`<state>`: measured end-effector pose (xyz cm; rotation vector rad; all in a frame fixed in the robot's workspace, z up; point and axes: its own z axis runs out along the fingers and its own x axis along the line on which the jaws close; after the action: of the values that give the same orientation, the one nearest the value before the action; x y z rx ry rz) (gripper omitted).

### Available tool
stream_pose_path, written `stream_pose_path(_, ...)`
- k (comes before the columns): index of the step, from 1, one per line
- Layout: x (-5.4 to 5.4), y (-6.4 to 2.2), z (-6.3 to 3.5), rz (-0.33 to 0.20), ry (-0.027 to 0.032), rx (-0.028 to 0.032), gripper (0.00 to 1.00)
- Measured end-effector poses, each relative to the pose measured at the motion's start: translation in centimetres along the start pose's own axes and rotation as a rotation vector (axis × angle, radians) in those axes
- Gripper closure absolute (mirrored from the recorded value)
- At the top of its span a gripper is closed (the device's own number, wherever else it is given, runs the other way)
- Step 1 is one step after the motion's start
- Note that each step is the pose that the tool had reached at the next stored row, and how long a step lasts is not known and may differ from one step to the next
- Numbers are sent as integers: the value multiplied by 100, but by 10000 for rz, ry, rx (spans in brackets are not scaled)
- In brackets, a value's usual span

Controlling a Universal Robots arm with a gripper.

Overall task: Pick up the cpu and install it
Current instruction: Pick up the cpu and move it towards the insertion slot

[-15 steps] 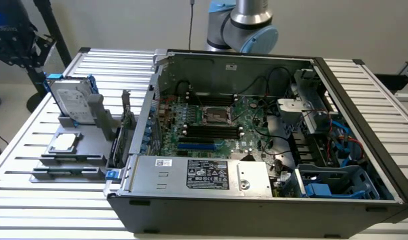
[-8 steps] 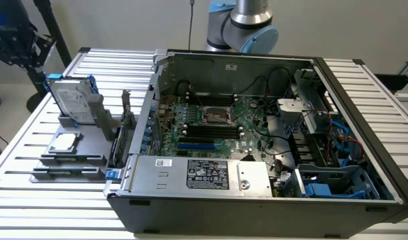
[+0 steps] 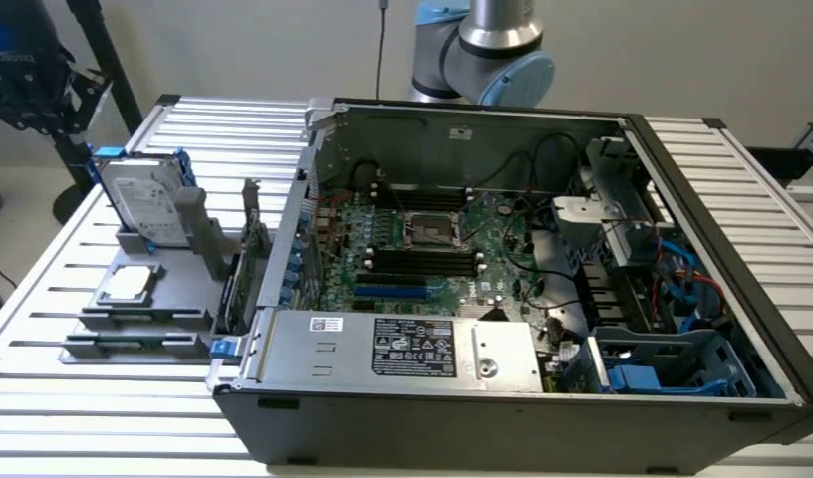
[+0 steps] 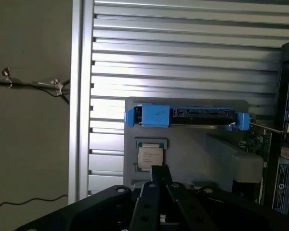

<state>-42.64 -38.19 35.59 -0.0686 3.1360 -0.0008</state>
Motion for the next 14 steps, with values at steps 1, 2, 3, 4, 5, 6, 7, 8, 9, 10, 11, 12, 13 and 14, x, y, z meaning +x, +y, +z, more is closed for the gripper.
stream_pose_path(1,0,0,0,1,0,0,88)
stream_pose_path(2,0,0,0,0,0,0,83)
stream_pose_path(3,0,0,0,0,0,0,76)
stream_pose_path(4,0,0,0,0,0,0,76)
stream_pose_path(5,0,0,0,0,0,0,70)
stream_pose_path(6,0,0,0,0,0,0,64)
stream_pose_path(7,0,0,1,0,2,1,58)
stream_pose_path(8,1,0,4,0,1,1,58)
stream_pose_path(9,2,0,10,1,-1,0,53)
stream_pose_path(10,2,0,18,2,-2,-1,53)
stream_pose_path(11,2,0,30,5,0,0,47)
stream_pose_path(12,2,0,47,10,0,0,40)
stream_pose_path(13,3,-2,65,17,0,1,40)
stream_pose_path(14,3,-7,83,33,-1,0,40)
